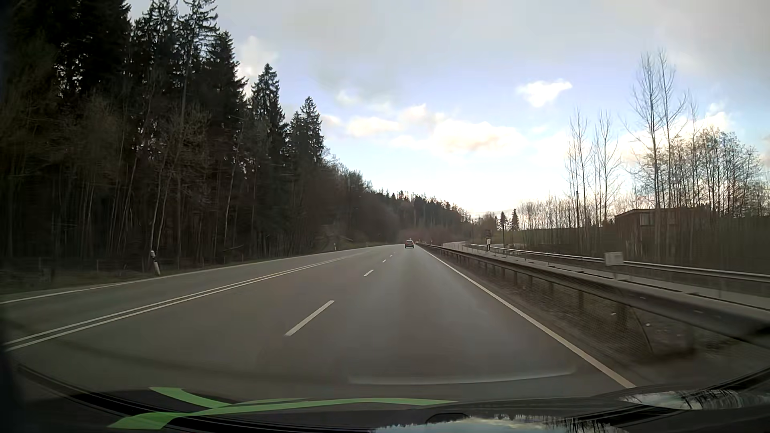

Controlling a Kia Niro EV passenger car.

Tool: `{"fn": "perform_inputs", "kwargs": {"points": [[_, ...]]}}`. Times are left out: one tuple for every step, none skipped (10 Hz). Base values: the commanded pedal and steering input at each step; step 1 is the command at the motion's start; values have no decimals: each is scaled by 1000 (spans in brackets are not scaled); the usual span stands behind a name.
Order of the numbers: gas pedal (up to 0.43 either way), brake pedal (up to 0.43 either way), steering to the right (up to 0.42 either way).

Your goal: Follow the waypoints while adhering to traffic rules and regulations

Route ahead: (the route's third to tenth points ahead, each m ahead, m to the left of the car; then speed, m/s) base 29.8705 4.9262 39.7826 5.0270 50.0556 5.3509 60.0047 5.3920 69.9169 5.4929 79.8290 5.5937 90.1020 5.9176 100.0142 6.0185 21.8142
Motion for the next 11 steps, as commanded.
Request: {"fn": "perform_inputs", "kwargs": {"points": [[0, 0, -2], [0, 0, -3], [20, 0, -2], [59, 0, -2], [87, 0, -3], [87, 0, -4], [98, 0, -5], [110, 0, -6], [138, 0, -8], [150, 0, -8], [150, 0, -6]]}}
